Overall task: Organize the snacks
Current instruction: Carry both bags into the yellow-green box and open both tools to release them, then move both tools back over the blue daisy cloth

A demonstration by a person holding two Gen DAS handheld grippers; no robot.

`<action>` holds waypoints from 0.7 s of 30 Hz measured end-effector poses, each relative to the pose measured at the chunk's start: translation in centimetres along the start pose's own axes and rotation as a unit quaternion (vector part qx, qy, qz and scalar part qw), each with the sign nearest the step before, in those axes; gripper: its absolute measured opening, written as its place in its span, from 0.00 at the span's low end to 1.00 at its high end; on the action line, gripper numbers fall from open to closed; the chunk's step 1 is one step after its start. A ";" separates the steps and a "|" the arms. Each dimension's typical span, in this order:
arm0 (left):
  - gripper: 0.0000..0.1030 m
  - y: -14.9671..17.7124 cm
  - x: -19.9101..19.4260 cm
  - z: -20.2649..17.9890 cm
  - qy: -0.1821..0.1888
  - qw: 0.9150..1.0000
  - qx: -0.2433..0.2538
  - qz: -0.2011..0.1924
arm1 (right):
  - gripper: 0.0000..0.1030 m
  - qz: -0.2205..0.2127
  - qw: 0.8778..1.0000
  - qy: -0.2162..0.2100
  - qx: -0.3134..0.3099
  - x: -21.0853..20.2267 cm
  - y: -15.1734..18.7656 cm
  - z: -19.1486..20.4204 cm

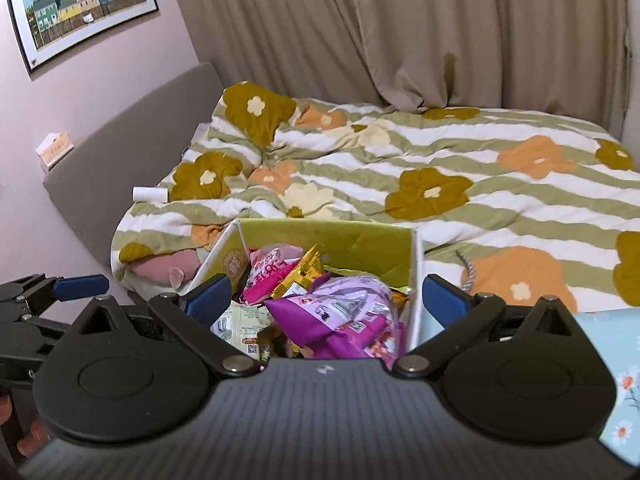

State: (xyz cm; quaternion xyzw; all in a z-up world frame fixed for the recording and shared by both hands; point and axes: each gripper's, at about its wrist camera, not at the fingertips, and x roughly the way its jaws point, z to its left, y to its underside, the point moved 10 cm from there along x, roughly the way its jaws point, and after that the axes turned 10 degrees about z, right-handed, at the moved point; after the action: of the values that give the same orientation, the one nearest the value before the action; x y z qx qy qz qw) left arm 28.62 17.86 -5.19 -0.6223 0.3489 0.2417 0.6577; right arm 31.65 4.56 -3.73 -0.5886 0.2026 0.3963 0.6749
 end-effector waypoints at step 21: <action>1.00 1.7 -2.3 -14.9 0.019 0.998 0.059 -0.023 | 1.00 -0.003 0.997 0.074 0.009 -9.2 4.2 -12.9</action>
State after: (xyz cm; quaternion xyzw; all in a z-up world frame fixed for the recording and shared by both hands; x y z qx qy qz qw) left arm 23.52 3.56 -4.29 -0.5944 0.3604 0.1939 0.6922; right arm 25.40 -10.50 -2.50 -0.6106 0.2537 0.3475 0.6649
